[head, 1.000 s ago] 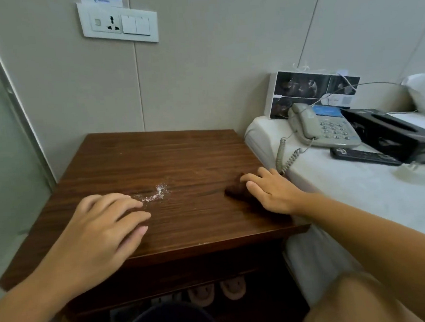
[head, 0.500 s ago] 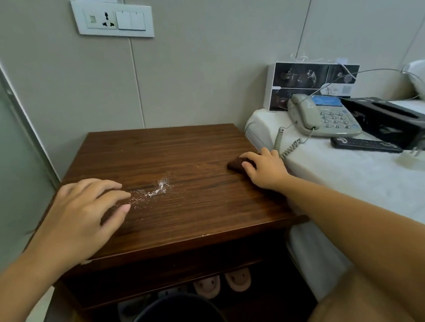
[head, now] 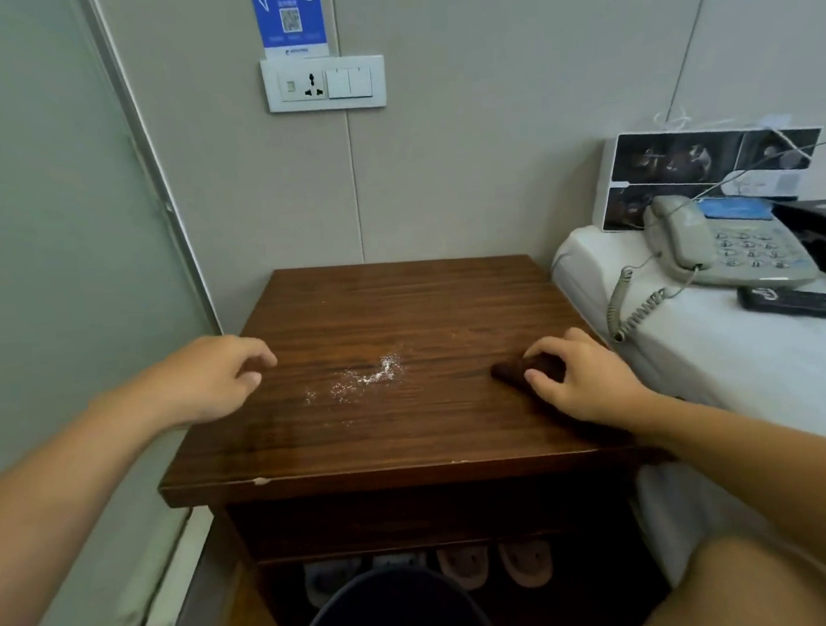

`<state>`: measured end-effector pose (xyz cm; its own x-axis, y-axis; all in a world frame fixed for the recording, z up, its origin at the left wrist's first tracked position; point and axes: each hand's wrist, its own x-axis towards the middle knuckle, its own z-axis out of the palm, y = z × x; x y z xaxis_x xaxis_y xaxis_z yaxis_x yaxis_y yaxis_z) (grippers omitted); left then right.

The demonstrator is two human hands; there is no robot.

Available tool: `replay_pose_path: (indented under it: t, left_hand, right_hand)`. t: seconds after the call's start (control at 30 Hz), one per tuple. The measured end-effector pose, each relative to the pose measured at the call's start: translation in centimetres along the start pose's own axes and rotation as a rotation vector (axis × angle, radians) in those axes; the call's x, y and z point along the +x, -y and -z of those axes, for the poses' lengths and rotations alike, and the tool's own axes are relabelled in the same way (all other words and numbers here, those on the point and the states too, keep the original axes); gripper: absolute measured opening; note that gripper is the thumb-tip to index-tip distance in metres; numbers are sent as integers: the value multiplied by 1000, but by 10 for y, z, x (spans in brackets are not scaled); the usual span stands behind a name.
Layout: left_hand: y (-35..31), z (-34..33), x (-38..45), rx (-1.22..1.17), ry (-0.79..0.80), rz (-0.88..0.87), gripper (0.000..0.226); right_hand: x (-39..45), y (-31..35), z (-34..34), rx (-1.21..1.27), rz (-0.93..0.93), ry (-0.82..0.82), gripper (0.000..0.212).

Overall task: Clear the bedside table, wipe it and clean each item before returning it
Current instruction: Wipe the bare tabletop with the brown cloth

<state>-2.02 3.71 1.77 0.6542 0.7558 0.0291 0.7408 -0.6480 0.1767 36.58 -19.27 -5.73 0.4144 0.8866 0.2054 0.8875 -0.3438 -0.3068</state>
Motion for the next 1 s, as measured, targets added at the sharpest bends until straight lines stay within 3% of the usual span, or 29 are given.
replay_pose_path:
  t: [0.13, 0.37, 0.57, 0.73, 0.83, 1.0]
  left_hand:
    - [25, -31, -14, 13, -122, -19, 29]
    - [33, -38, 10, 11, -166, -21, 35]
    - [46, -35, 43, 67, -131, -58, 36]
    - [55, -43, 56, 132, -165, -95, 36]
    - [68, -49, 61, 166, -200, -118, 45]
    - [72, -47, 54, 205, -239, -150, 53]
  right_hand:
    - [66, -23, -14, -10, -145, -91, 37]
    - [147, -4, -24, -127, -252, 28, 39]
    - [85, 26, -8, 29, 75, 187, 31]
    - [3, 38, -4, 73, 335, 179, 25]
    - [38, 26, -9, 67, 220, 84, 24]
    - [162, -9, -26, -83, -200, -23, 38]
